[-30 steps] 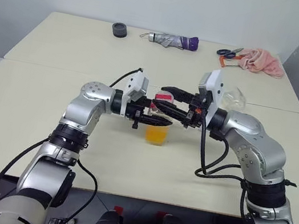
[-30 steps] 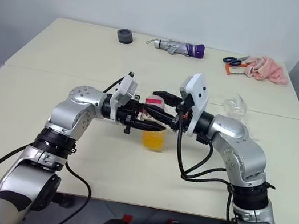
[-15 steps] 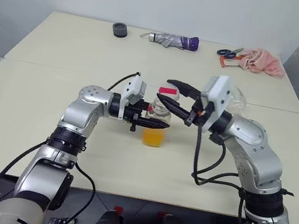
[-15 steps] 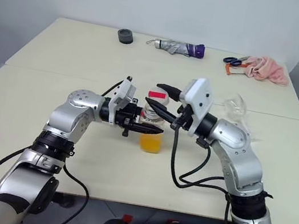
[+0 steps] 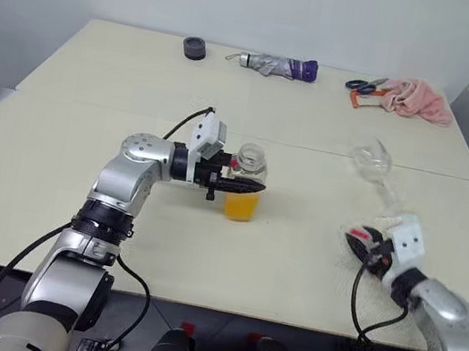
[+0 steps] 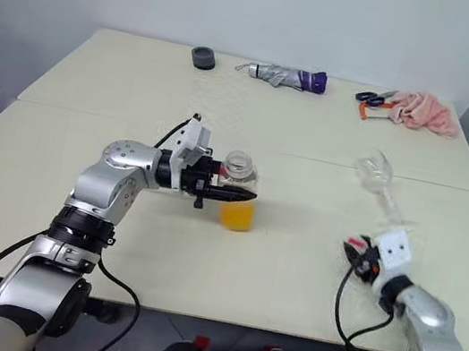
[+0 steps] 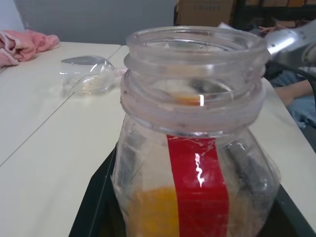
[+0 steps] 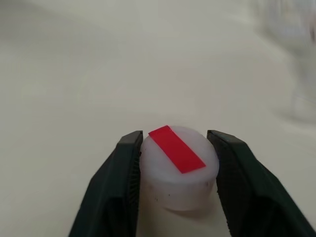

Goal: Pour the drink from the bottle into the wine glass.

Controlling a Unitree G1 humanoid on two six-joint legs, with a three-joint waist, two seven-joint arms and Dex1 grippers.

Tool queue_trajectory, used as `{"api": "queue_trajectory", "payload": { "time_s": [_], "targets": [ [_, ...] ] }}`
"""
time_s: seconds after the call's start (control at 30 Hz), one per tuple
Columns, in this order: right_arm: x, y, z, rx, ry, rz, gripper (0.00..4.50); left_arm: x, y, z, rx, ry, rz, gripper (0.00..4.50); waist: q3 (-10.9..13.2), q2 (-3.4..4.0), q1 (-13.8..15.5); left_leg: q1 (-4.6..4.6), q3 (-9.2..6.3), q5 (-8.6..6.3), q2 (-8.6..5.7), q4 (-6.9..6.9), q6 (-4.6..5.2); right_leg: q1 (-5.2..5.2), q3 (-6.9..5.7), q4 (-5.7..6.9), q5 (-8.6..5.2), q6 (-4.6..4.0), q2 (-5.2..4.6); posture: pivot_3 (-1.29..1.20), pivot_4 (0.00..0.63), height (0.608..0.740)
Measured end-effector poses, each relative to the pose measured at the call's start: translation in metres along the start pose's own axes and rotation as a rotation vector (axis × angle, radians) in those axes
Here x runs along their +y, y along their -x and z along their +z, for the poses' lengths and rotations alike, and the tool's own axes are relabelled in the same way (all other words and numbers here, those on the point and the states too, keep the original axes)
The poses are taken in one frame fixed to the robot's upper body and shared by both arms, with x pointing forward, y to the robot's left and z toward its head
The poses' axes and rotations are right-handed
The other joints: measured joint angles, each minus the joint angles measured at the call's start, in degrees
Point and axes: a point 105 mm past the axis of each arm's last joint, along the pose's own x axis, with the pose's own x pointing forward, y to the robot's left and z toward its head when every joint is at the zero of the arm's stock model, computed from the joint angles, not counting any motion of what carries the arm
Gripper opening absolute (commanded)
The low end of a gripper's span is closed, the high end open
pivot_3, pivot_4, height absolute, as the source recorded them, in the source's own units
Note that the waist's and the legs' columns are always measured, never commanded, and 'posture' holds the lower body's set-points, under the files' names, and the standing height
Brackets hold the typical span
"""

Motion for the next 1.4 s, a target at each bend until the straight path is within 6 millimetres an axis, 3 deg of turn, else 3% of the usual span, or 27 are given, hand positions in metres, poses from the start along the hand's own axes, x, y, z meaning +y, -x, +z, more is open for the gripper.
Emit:
{"api": "queue_trajectory", "payload": {
  "time_s": [0.13, 0.33, 0.4, 0.47, 0.57, 0.77, 1.0, 1.27, 1.4],
  "targets": [
    [0.004, 0.004, 0.000, -0.023, -0.066, 0.035, 4.50, 0.005, 0.004, 0.003, -0.010, -0.004, 0.038, 1.74, 0.0, 0.00, -0.1, 0.01, -0.02, 0.00, 0.08, 0.01, 0.00, 0.00, -0.01, 0.01, 0.00, -0.01, 0.09, 0.00, 0.150, 0.740],
    [0.002, 0.011, 0.025, -0.091, -0.069, 0.089, 4.50, 0.022, 0.028, 0.008, -0.037, 0.009, 0.197, 1.74, 0.0, 0.00, 0.0, -0.01, -0.03, 0.00, 0.07, 0.01, 0.00, 0.00, -0.01, 0.00, 0.00, 0.00, 0.08, 0.00, 0.150, 0.740],
    [0.011, 0.009, 0.046, -0.135, -0.046, 0.147, 4.50, 0.031, 0.040, 0.004, -0.047, 0.025, 0.300, 1.74, 0.0, 0.00, -0.2, 0.01, 0.01, 0.00, 0.09, 0.01, 0.00, -0.01, 0.03, 0.01, 0.01, 0.00, 0.07, 0.00, 0.150, 0.740],
    [0.029, 0.002, 0.076, -0.209, -0.014, 0.246, 4.50, 0.040, 0.052, 0.001, -0.059, 0.045, 0.398, 1.74, 0.0, 0.00, -0.6, 0.04, 0.00, 0.00, 0.15, 0.03, -0.01, 0.00, 0.02, 0.02, 0.01, 0.00, 0.10, 0.00, 0.150, 0.740],
    [0.079, -0.012, 0.134, -0.370, 0.065, 0.458, 4.50, 0.055, 0.070, -0.006, -0.058, 0.058, 0.554, 1.74, 0.0, -0.01, -1.0, 0.07, -0.17, 0.01, 0.20, 0.03, -0.02, 0.04, -0.10, 0.03, 0.01, 0.00, 0.21, 0.00, 0.150, 0.740],
    [0.132, -0.058, 0.170, -0.416, 0.076, 0.576, 4.50, 0.080, 0.106, -0.027, -0.013, 0.066, 0.853, 1.74, 0.0, -0.04, -0.6, -0.09, -0.19, 0.01, 0.11, 0.09, -0.02, -0.05, -0.18, 0.02, 0.03, -0.02, -0.09, 0.00, 0.150, 0.740],
    [0.160, -0.079, 0.182, -0.396, 0.099, 0.611, 4.50, 0.095, 0.135, -0.034, 0.002, 0.058, 1.081, 1.74, 0.0, -0.06, 0.5, -0.19, -0.27, 0.01, 0.04, 0.07, -0.02, -0.08, -0.29, -0.02, 0.03, -0.02, -0.46, 0.00, 0.150, 0.740],
    [0.174, -0.084, 0.183, -0.378, 0.124, 0.651, 4.50, 0.102, 0.146, -0.038, 0.010, 0.065, 1.192, 1.74, 0.0, -0.07, 0.4, -0.08, -0.30, 0.02, 0.05, 0.08, -0.03, -0.07, -0.37, 0.12, 0.03, -0.03, -0.31, 0.00, 0.150, 0.740],
    [0.177, -0.084, 0.182, -0.375, 0.135, 0.661, 4.50, 0.104, 0.151, -0.041, 0.008, 0.084, 1.232, 2.99, 0.0, -0.07, 0.3, -0.04, -0.31, 0.02, 0.06, 0.09, -0.04, -0.07, -0.37, 0.19, 0.04, -0.05, -0.28, 0.00, 0.150, 0.740]
  ]
}}
